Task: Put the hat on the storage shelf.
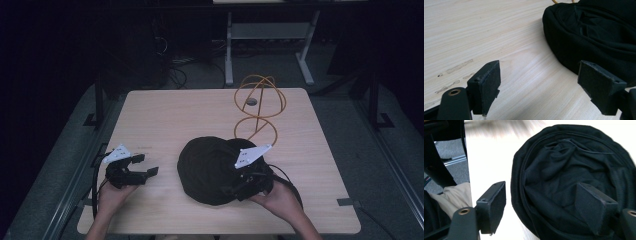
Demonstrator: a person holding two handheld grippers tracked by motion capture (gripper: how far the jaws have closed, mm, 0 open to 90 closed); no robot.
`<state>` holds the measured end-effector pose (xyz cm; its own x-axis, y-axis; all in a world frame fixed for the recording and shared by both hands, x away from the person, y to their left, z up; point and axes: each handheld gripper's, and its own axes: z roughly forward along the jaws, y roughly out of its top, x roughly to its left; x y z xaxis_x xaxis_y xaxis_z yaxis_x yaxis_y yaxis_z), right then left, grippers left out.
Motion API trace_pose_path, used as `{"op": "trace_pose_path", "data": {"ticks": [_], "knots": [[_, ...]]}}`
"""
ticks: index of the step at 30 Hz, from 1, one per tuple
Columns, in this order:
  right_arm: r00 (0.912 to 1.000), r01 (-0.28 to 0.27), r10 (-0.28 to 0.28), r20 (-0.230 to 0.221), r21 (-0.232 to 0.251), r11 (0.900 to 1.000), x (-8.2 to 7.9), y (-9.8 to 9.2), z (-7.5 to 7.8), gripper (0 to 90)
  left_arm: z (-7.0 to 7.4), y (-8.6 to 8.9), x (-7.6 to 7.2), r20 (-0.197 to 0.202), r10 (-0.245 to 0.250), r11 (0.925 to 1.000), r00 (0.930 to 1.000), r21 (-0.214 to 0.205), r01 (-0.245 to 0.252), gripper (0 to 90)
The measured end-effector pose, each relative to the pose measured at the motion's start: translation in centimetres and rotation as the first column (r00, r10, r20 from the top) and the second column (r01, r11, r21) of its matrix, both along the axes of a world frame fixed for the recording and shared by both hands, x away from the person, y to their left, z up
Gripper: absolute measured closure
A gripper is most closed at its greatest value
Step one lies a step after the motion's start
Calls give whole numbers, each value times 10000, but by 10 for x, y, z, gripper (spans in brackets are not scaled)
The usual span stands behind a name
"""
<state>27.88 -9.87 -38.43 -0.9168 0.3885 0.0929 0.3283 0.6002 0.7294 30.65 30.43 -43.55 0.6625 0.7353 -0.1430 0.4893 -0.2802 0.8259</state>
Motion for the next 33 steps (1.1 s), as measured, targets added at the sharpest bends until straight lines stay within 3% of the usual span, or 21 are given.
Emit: {"op": "trace_pose_path", "data": {"ticks": [9, 16, 17, 27, 33], "knots": [[9986, -516, 511, -133, -406, 9978, 3, 22, -11, 316, -1, 0, 0, -50, -17, 10000, 10000, -4, 17, 183], [9962, -797, 761, -429, -897, 9928, 4, 40, -26, 401, -1, 0, 1, -55, -38, 10000, 10000, -1, 38, 183], [9952, -779, 711, -668, -1053, 9914, 6, 43, -31, 429, -1, -1, 1, -67, -45, 10000, 10000, -18, 45, 182], [9949, -945, 861, -519, -1911, 9770, 3, 58, -48, 579, -1, 0, 1, -80, -85, 10000, 9999, -17, 85, 182], [9954, -908, 835, -463, -1908, 9774, 3, 59, -49, 628, -1, -1, 1, -100, -137, 9999, 9999, -41, 137, 182]]}}
